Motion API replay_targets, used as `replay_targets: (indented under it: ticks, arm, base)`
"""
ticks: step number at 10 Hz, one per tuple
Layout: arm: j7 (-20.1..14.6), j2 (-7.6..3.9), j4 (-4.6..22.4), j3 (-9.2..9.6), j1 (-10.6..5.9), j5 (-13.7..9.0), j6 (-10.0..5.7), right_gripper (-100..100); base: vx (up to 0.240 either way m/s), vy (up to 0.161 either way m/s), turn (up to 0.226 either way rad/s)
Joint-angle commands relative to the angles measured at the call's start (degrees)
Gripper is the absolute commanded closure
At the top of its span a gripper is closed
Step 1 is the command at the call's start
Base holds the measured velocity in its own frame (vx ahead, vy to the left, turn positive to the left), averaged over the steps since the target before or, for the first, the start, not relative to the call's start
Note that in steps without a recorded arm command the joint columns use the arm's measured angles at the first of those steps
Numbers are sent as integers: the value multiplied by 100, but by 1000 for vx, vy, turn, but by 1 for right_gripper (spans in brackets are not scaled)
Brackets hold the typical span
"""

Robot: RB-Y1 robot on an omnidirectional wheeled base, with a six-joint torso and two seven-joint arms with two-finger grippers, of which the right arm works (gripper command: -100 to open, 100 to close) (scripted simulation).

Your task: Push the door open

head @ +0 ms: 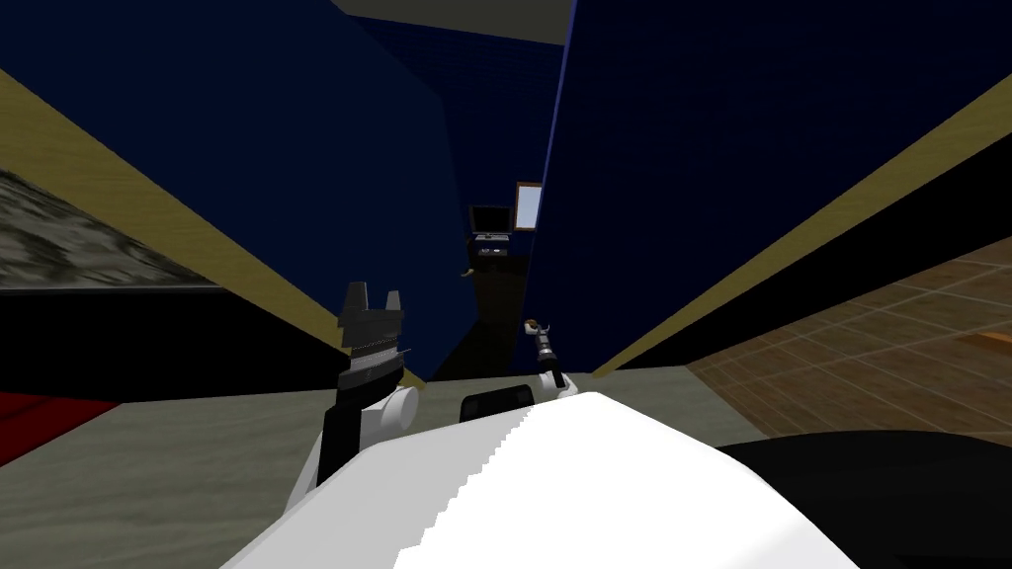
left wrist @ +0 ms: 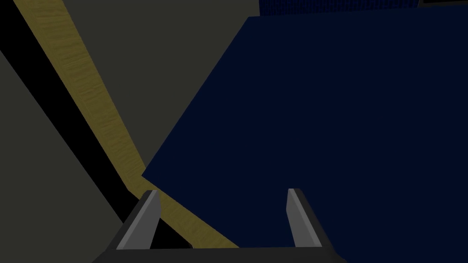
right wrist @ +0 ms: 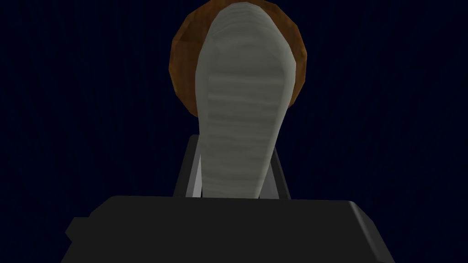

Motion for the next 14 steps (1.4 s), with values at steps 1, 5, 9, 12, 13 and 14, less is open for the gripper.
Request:
replay_targets:
  ticks: [1,5,9,12,13,14]
  arm:
    - [24,-132,-20,-122,-63,-56,-61,100]
    - [129,-231,-9,-378,-79,-186,-75,100]
    - [251,-242,3,-675,-98,-338,-91,100]
    - [313,-207,9,-826,-107,-415,-99,100]
    - [343,-180,12,-900,-112,-453,-103,100]
    - [372,-147,15,-971,-116,-489,-107,100]
  base:
    - [224,28,-40]
    - [213,21,-61]
    - [190,42,-83]
    - [137,30,-63]
    - [176,46,-87]
    - [176,38,-92]
